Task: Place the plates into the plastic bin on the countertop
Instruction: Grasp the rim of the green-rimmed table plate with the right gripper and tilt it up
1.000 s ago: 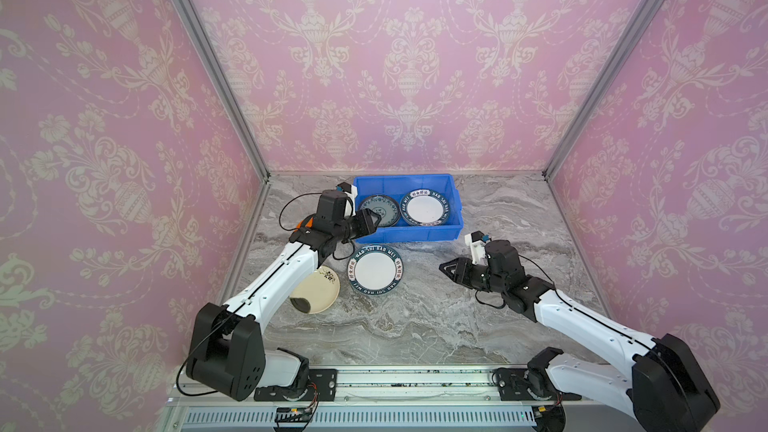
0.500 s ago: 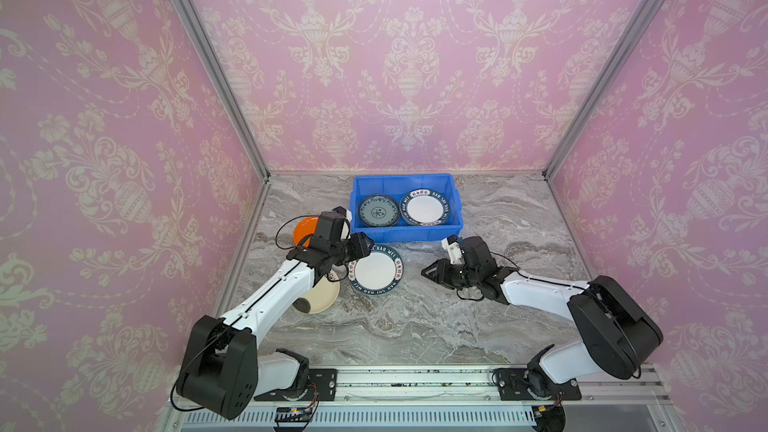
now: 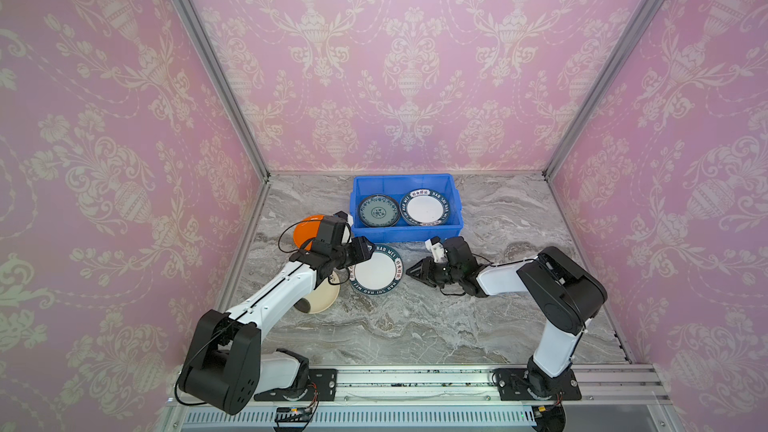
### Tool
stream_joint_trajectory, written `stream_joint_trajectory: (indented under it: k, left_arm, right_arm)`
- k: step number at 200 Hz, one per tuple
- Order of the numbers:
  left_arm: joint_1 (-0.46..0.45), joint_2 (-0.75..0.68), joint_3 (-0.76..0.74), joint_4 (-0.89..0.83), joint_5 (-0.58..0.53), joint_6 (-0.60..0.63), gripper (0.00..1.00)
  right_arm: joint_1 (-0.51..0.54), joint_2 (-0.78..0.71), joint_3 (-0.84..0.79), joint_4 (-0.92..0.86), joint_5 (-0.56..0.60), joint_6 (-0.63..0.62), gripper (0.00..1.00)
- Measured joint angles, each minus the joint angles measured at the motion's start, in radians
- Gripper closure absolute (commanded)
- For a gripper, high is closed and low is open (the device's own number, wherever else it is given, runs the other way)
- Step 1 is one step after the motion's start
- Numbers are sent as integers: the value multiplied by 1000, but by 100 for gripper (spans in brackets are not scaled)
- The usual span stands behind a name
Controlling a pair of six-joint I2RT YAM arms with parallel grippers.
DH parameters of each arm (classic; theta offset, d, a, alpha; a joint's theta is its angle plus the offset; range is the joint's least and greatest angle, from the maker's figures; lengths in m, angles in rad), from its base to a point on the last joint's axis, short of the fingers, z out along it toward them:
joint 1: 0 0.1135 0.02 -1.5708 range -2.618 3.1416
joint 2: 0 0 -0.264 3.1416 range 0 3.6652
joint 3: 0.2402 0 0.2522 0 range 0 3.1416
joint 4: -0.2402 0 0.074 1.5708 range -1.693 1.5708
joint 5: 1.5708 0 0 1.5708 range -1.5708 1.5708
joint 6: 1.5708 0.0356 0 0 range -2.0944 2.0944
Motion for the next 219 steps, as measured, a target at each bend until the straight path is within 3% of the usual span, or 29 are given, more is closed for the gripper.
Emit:
stream_joint_trajectory:
  k: [171,219]
  left_arm:
    - [14,47,0,19,45,0,49]
    - [17,51,1,19,46,0,49]
  right_arm:
    - [0,166,96,147,-62,94,79]
    - [0,181,107,153,-65,104,85]
